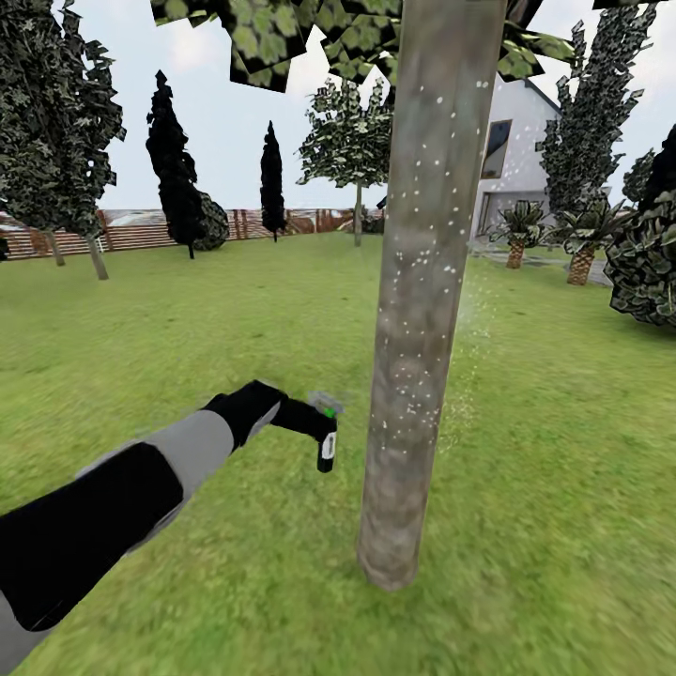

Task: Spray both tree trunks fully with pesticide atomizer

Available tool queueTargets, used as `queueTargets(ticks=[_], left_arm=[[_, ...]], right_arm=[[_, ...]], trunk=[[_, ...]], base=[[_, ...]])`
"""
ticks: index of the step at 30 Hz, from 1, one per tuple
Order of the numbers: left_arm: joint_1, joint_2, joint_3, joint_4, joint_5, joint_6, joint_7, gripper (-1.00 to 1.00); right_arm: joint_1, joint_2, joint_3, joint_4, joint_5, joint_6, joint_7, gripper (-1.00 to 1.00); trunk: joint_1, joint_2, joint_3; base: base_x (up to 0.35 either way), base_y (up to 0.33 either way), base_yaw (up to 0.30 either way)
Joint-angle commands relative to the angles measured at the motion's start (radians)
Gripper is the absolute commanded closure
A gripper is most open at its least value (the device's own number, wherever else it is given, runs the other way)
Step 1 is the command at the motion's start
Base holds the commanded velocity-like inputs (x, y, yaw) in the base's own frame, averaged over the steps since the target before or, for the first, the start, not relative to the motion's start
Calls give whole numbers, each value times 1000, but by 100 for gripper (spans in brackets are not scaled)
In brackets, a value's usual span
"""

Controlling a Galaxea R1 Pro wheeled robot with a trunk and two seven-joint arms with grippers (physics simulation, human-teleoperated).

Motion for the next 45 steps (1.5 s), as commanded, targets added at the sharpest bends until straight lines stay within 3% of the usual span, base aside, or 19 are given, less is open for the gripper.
queueTargets(ticks=[1, 2, 4, 6, 8, 16, 31, 45], left_arm=[[49, 19, 8, 14, 3, -63, -1, 100], [104, 38, 7, 23, 3, -131, -1, 100], [184, 50, 7, 27, 4, -233, 2, 100], [247, 76, 10, 28, 9, -278, 15, 100], [264, 87, 11, 26, 11, -296, 20, 100], [270, 90, 12, 26, 12, -307, 22, 100], [270, 80, 8, 26, 11, -308, 22, 100], [270, 69, 8, 26, 11, -306, 22, 100]], right_arm=[[0, 0, 0, 0, 0, -1, 0, -100], [0, 1, 1, 0, 0, -2, 0, -100], [0, 2, 0, -1, 0, -2, 1, -100], [0, 5, 1, -1, 0, -2, 2, -100], [0, 8, 1, -2, 0, -2, 4, -100], [0, 12, 2, 0, 0, -2, 5, -100], [0, 18, 2, 0, 0, -2, 6, -100], [0, 18, 2, 0, 0, -2, 6, -100]], trunk=[[0, 0, 0], [0, 0, 0], [0, 0, 0], [0, 0, 0], [0, 0, 0], [0, 0, 0], [0, 0, 0], [0, 0, 0]], base=[[0, 0, 0], [0, 0, 0], [0, 38, 0], [0, 250, 0], [25, 324, 0], [37, 348, -61], [7, 350, -291], [173, 323, -295]])
